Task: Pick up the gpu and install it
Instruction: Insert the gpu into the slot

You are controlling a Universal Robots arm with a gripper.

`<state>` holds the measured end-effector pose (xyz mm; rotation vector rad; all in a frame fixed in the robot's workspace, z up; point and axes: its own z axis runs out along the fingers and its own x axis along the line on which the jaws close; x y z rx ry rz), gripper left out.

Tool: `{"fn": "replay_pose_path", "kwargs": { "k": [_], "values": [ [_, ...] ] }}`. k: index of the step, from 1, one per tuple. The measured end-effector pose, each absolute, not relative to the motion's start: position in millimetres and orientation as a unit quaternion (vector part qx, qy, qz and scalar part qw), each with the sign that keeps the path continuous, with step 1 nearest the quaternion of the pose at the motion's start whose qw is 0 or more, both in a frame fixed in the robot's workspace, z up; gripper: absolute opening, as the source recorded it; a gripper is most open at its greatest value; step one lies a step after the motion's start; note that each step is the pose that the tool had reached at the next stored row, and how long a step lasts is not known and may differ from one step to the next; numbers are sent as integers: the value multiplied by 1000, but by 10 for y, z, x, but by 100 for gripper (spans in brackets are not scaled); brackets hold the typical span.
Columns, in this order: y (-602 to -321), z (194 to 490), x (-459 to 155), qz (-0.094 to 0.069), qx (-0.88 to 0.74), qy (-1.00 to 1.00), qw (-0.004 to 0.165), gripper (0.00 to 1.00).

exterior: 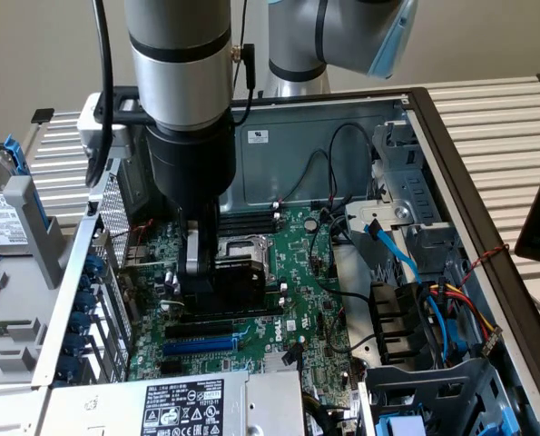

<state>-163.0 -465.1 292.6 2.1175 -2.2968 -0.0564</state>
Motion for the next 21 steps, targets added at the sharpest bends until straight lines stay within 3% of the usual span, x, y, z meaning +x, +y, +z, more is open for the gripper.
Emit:
{"fn": "replay_pose_path", "kwargs": {
  "k": [21],
  "values": [
    [-4605, 2809, -1637, -19, 678, -735, 9, 28]
  ]
}}
